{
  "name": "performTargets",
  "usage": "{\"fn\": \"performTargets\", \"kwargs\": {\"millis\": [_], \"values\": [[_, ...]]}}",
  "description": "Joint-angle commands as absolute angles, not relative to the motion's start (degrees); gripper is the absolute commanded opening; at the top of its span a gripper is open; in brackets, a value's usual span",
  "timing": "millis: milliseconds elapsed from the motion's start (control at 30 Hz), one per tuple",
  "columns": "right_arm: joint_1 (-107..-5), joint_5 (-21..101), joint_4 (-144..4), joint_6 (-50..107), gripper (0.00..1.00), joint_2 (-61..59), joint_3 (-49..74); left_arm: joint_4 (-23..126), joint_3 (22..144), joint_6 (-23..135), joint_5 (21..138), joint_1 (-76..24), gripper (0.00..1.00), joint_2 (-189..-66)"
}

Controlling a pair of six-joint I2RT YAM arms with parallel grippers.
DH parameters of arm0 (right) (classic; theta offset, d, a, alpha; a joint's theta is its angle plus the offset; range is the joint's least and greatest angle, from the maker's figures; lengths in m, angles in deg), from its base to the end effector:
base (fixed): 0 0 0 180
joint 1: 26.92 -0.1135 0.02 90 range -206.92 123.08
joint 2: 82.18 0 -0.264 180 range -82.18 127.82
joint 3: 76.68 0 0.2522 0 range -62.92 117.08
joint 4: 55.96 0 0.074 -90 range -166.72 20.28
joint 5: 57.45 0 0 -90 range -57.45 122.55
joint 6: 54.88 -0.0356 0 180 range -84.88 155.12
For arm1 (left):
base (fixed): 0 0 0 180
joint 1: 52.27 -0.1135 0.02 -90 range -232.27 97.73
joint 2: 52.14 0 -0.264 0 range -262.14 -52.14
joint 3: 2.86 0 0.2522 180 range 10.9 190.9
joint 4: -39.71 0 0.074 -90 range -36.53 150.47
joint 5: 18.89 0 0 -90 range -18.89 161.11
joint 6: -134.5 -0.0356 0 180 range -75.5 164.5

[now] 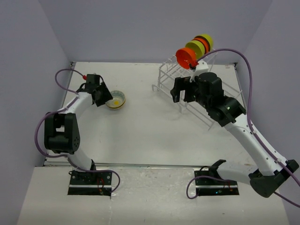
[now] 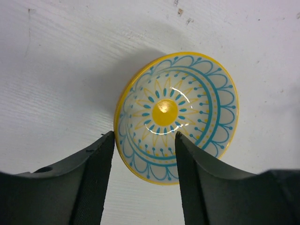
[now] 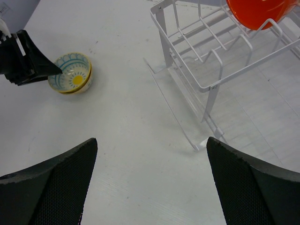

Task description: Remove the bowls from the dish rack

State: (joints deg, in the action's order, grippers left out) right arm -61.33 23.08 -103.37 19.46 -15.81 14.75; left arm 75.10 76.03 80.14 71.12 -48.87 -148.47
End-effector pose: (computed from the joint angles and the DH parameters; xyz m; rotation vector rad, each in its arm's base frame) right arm 0.2042 0.1328 0.4207 -0.2136 1.9665 0.4118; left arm 0.3553 -0.0211 0.2130 -0.6984 2.4167 -0.2828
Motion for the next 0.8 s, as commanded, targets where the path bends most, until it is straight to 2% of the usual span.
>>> {"fn": "performTargets", "kwargs": {"millis": [0, 200, 267, 333, 400, 533, 767], "values": [[-60.9, 21.5, -103.5, 21.9, 0.99, -14.8, 17.9, 72.9, 77.3, 80.6, 72.6, -49.1, 0.57, -142.7], [-60.6, 7.0, -110.1, 29.3, 0.99, -7.3, 27.8, 76.1, 75.5, 77.7, 74.3, -49.0, 0.84, -129.7], [-60.1, -0.9, -110.8, 34.5, 0.99, -4.7, 32.2, 78.2, 75.8, 75.3, 74.2, -48.9, 1.0, -124.3], [-58.7, -4.3, -110.7, 39.7, 0.97, -0.4, 37.3, 80.0, 76.4, 72.3, 74.8, -48.8, 1.0, -120.0], [-57.5, -7.6, -110.7, 43.4, 0.89, 4.6, 42.8, 80.7, 76.3, 69.1, 78.5, -48.5, 1.0, -116.2], [-56.0, -11.1, -110.7, 49.2, 0.81, 13.7, 51.9, 84.6, 77.1, 66.0, 83.8, -48.0, 1.0, -114.5], [-54.8, -11.1, -110.3, 54.5, 0.71, 25.6, 64.0, 87.0, 75.7, 63.6, 82.0, -47.8, 1.0, -113.0]]}}
